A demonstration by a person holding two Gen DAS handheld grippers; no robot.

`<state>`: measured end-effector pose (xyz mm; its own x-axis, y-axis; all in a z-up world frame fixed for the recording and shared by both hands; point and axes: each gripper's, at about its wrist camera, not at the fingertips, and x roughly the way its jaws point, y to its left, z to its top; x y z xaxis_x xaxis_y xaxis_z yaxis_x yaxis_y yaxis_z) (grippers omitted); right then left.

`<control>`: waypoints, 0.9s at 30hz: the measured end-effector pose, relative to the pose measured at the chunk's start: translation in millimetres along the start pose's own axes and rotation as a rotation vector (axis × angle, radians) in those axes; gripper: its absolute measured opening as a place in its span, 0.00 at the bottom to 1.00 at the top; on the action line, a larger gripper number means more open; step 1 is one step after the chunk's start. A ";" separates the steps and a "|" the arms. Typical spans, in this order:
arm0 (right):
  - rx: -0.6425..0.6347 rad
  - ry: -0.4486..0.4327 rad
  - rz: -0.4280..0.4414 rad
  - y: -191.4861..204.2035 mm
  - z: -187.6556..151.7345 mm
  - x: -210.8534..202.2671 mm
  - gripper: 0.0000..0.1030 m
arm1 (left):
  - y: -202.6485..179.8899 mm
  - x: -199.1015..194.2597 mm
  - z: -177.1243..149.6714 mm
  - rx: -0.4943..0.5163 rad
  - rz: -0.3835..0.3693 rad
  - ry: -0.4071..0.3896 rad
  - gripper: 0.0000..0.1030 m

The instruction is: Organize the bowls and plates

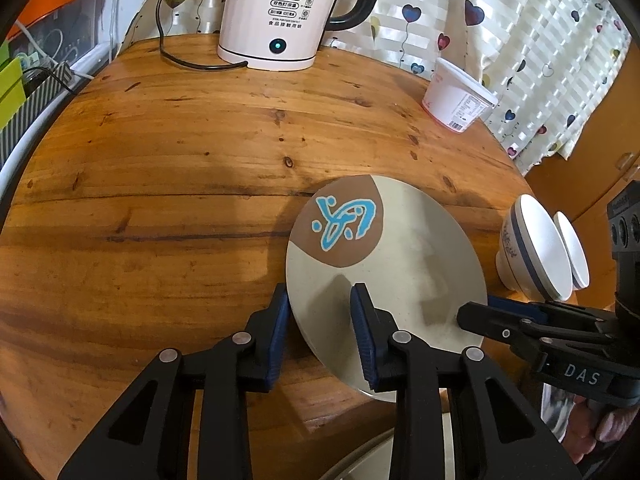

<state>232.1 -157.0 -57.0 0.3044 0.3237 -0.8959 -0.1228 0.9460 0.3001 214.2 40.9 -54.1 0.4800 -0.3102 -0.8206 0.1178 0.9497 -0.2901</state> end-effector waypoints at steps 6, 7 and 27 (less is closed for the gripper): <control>-0.003 -0.005 -0.002 0.7 0.7 0.4 0.28 | 4.0 0.8 2.1 -0.012 -0.008 -0.007 0.28; -0.002 -0.007 -0.002 0.6 0.7 0.5 0.28 | 3.6 0.7 1.8 -0.011 -0.007 -0.008 0.28; -0.025 -0.032 0.032 3.0 -1.9 -10.2 0.24 | 3.6 -20.3 -3.2 -0.017 0.014 -0.037 0.27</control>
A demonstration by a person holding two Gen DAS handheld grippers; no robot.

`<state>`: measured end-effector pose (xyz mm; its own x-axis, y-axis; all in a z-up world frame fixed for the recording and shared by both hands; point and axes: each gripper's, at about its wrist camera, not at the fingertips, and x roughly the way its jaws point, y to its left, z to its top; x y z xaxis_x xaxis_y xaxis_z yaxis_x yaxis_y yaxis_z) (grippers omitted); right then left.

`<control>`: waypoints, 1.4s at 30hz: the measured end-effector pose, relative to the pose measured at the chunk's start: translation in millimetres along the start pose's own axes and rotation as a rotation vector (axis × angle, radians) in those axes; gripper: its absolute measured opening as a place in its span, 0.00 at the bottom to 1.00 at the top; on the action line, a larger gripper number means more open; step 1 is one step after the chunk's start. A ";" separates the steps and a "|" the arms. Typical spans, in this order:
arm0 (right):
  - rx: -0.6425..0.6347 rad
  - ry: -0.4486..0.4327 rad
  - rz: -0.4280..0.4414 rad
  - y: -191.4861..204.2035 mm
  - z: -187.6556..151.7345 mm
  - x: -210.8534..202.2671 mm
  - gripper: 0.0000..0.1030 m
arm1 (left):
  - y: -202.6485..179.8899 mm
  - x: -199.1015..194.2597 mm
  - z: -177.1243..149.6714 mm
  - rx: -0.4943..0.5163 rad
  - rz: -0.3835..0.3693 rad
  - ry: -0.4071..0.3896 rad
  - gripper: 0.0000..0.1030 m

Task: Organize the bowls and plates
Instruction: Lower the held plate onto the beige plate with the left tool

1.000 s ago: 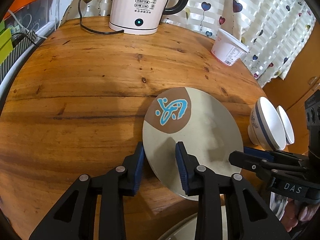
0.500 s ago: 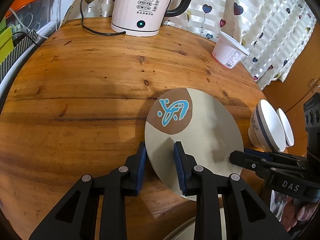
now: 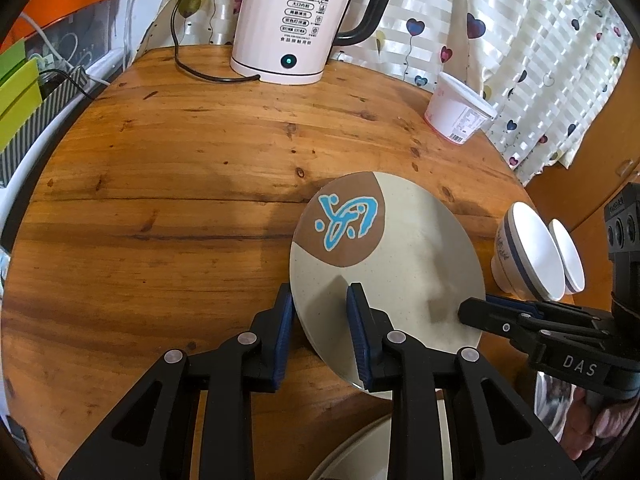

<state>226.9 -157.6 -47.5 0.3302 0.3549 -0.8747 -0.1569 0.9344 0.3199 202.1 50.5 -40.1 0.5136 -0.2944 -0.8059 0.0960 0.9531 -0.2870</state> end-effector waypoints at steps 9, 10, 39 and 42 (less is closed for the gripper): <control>-0.021 -0.015 0.019 6.2 -5.4 -14.0 0.24 | -3.4 -19.6 -5.5 -0.008 0.013 -0.024 0.27; -0.024 -0.016 0.021 6.8 -6.4 -15.4 0.24 | -3.8 -21.7 -6.6 -0.008 0.014 -0.026 0.27; -0.109 -0.007 0.057 28.9 -72.6 -50.2 0.24 | -12.9 -82.5 -80.9 -0.077 0.044 -0.060 0.27; -0.118 -0.002 0.058 30.4 -79.6 -50.9 0.24 | -12.8 -85.6 -89.1 -0.084 0.047 -0.060 0.27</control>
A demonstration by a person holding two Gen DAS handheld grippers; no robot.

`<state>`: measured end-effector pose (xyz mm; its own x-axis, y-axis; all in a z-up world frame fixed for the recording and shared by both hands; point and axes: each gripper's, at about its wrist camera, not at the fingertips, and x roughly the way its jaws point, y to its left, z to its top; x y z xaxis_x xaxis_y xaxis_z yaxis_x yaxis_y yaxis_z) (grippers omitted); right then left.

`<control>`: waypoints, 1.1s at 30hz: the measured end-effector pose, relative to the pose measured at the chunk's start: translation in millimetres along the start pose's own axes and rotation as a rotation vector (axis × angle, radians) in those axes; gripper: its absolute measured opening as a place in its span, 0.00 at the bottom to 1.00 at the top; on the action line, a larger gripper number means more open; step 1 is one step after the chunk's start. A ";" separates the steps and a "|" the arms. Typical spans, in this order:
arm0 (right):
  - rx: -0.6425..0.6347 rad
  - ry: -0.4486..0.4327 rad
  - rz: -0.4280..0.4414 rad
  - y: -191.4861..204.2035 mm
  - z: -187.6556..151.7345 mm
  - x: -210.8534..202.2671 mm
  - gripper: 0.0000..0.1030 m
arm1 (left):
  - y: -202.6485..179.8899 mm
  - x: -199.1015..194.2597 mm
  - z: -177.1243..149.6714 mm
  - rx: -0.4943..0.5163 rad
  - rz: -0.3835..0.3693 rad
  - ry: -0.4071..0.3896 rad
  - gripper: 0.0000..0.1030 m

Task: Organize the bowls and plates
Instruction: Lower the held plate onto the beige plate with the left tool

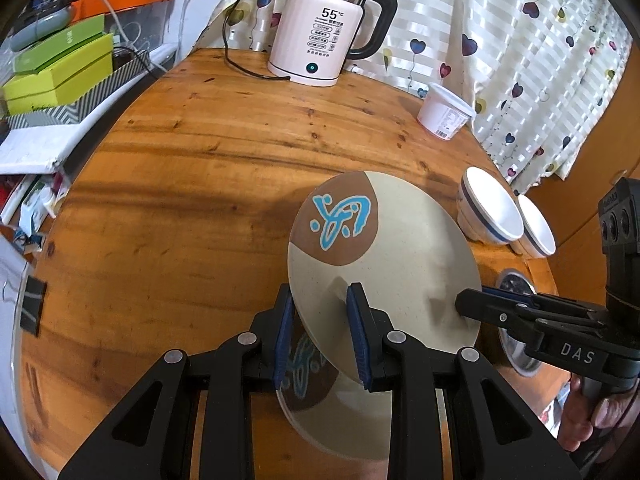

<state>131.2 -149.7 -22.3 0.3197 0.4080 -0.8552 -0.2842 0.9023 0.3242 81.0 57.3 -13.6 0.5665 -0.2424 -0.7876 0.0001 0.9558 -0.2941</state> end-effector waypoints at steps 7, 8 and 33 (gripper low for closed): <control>-0.012 0.015 0.006 3.1 -14.3 -0.3 0.24 | 0.9 -7.1 -17.8 -0.018 0.008 0.004 0.27; -0.014 0.017 0.007 3.4 -16.1 -0.2 0.24 | 1.1 -8.0 -20.0 -0.020 0.009 0.004 0.27; -0.046 0.058 -0.001 4.9 -39.7 3.4 0.25 | -4.2 -12.8 -49.6 -0.047 0.040 0.020 0.27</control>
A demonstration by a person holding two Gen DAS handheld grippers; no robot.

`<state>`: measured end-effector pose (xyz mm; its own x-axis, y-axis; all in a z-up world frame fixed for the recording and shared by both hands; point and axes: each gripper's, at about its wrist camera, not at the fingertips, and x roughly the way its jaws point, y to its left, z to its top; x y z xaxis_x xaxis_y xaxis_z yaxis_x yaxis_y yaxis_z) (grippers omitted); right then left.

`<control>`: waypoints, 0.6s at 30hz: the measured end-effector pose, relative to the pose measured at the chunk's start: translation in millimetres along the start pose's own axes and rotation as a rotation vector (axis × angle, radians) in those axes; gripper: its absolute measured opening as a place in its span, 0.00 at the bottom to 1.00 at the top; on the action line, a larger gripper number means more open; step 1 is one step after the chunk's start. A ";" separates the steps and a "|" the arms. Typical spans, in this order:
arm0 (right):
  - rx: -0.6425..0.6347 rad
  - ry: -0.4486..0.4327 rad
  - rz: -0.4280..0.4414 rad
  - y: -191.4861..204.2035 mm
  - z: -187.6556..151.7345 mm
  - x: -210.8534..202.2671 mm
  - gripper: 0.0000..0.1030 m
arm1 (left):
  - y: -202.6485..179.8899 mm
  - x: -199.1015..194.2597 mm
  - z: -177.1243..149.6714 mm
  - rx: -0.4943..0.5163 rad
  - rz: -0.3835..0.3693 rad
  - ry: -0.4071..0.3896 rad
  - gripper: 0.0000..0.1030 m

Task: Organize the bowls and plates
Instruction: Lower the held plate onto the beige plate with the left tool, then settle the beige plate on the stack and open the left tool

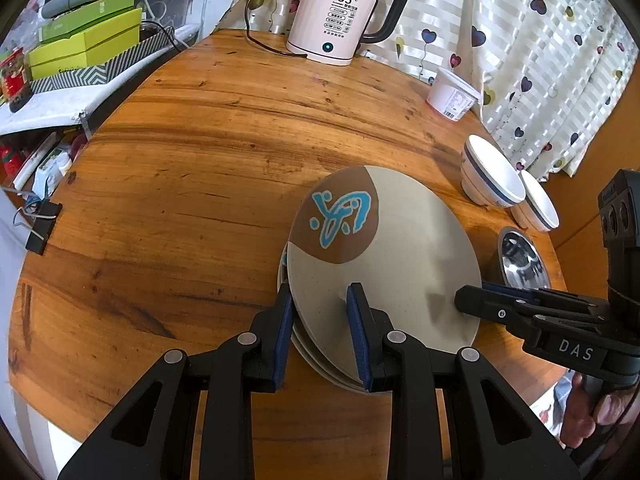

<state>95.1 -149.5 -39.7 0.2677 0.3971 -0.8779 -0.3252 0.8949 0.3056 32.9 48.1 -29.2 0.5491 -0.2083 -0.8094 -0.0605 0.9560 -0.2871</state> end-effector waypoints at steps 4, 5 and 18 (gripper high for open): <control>-0.012 -0.001 -0.009 1.0 -0.5 0.2 0.25 | -0.1 0.1 -1.4 0.004 0.007 -0.001 0.27; -0.015 -0.002 -0.011 1.1 -0.6 0.0 0.25 | -0.5 0.0 -1.5 0.005 0.010 -0.002 0.27; -0.062 -0.005 -0.051 5.6 1.2 2.7 0.25 | -7.0 0.6 -2.9 0.034 0.051 -0.009 0.28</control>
<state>95.1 -143.1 -39.9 0.2901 0.3526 -0.8897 -0.3663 0.8998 0.2371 31.2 40.7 -29.1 0.5535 -0.1573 -0.8179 -0.0607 0.9718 -0.2279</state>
